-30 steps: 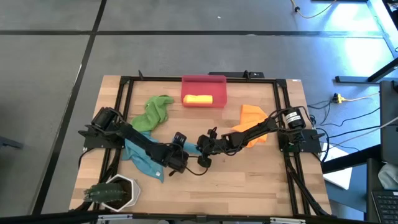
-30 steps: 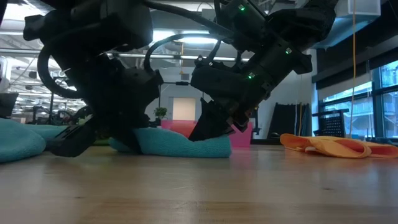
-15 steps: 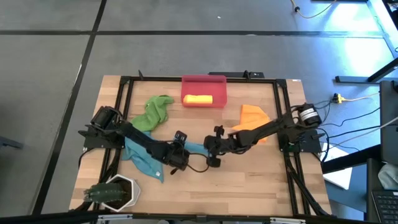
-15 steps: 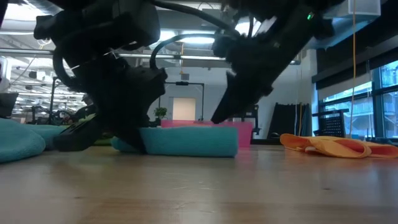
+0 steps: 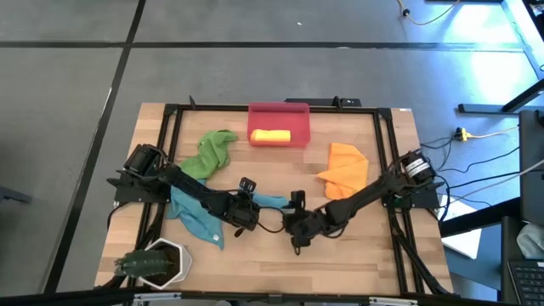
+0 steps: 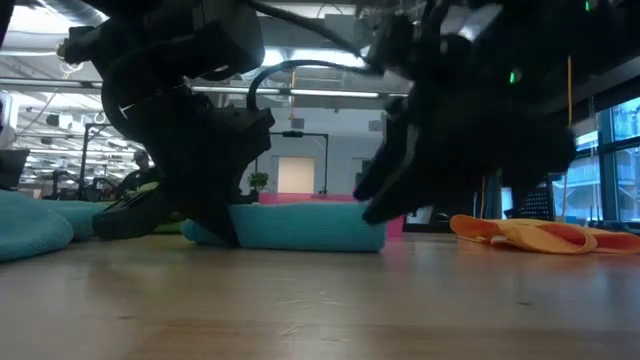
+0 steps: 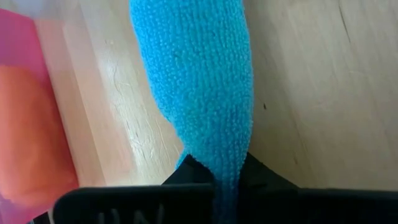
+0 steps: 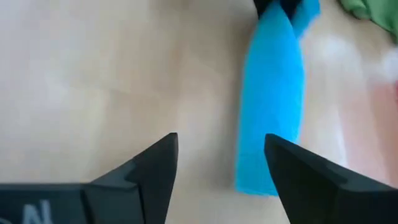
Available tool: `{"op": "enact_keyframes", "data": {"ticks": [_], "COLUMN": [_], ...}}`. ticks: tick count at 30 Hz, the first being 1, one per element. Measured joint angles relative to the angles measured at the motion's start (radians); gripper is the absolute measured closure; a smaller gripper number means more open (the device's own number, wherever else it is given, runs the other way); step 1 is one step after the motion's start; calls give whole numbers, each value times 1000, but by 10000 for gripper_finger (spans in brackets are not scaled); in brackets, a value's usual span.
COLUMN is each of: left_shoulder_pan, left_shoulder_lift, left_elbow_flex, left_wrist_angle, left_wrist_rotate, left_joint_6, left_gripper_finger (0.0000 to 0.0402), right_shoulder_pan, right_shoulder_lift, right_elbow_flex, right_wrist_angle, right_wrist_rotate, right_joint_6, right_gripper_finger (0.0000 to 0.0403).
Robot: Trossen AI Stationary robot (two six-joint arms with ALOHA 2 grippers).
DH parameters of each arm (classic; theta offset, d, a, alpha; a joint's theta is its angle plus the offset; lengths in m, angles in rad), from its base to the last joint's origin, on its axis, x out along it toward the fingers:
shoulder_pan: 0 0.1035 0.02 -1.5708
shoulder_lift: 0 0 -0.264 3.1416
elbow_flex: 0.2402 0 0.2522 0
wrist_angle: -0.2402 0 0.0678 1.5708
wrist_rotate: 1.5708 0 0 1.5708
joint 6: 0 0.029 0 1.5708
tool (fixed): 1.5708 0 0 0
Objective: Roll microfiber towels into tight, uniform cylinder then place into a basket
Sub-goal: Put the left blue microfiber cloth into the red bin
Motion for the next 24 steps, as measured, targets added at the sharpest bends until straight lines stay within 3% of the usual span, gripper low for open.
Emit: {"op": "enact_keyframes", "data": {"ticks": [7,24], "left_shoulder_pan": [1,3], "left_shoulder_lift": [-2,-2], "left_elbow_flex": [0,-1], "left_wrist_angle": [-1,-2], "left_wrist_rotate": [14,21], "left_joint_6": [-3,1], "left_gripper_finger": [401,401], "right_shoulder_pan": [-6,-82], "right_shoulder_lift": [69,95], "right_elbow_flex": [0,4], "right_wrist_angle": [-16,-19], "right_wrist_rotate": [158,182], "right_joint_6": [-37,-78], "right_gripper_finger": [184,200]}}
